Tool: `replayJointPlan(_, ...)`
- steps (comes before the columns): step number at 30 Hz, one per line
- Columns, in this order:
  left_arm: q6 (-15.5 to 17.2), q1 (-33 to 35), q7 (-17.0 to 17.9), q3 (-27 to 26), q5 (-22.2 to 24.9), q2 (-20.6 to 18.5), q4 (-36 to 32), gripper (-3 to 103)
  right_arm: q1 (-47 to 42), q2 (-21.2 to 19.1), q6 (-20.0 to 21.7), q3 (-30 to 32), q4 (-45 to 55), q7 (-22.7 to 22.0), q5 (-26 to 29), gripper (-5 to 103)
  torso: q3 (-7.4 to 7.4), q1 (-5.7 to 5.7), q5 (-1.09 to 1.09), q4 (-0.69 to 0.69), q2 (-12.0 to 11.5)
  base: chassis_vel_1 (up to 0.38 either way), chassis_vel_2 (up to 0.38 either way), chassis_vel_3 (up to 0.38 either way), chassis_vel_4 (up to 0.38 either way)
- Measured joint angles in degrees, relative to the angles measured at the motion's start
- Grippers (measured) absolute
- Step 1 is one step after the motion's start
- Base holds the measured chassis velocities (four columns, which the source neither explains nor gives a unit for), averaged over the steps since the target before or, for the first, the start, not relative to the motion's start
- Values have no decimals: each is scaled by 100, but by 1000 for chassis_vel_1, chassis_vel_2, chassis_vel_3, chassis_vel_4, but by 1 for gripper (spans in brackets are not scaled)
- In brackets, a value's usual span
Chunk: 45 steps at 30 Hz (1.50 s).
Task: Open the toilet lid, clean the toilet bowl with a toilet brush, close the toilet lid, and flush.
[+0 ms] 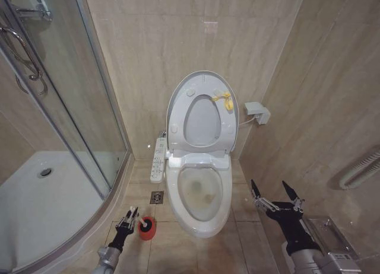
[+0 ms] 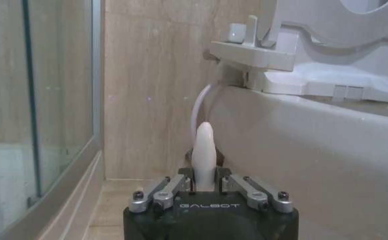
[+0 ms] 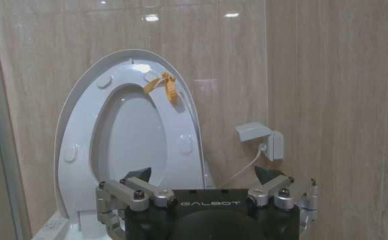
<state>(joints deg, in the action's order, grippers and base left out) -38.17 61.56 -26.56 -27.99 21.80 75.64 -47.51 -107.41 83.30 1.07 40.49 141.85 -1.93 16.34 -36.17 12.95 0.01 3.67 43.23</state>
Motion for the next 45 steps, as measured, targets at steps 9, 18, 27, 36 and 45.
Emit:
replayJointPlan(9, 130, 420, -1, -166, -39, -103, -366, 20, 0, 0, 0, 0, 0, 0, 0, 100, 0, 0, -1, 0, 0, 0, 0, 0, 0)
replayJointPlan(18, 237, 653, 0, -266, -41, -136, -708, 20, 0, 0, 0, 0, 0, 0, 0, 100, -1, 1, -2, 0, 0, 0, 0, 0, 0)
replayJointPlan(27, 308, 949, 3, -440, -99, -187, -1193, 20, 0, 0, 0, 0, 0, 0, 0, 100, -1, 1, -1, 0, -1, 0, 0, 0, 0)
replayJointPlan(36, 286, 1041, -2, -666, -401, -285, -1475, 20, 0, 0, 0, 0, 0, 0, 0, 100, -1, 1, -1, -1, -1, 0, 0, 0, 0)
replayJointPlan(45, 279, 1072, -43, -669, -506, -354, -1981, 20, 0, -1, 0, 0, 0, 0, 0, 100, -1, 1, -1, 0, -1, 0, 0, 0, 0)
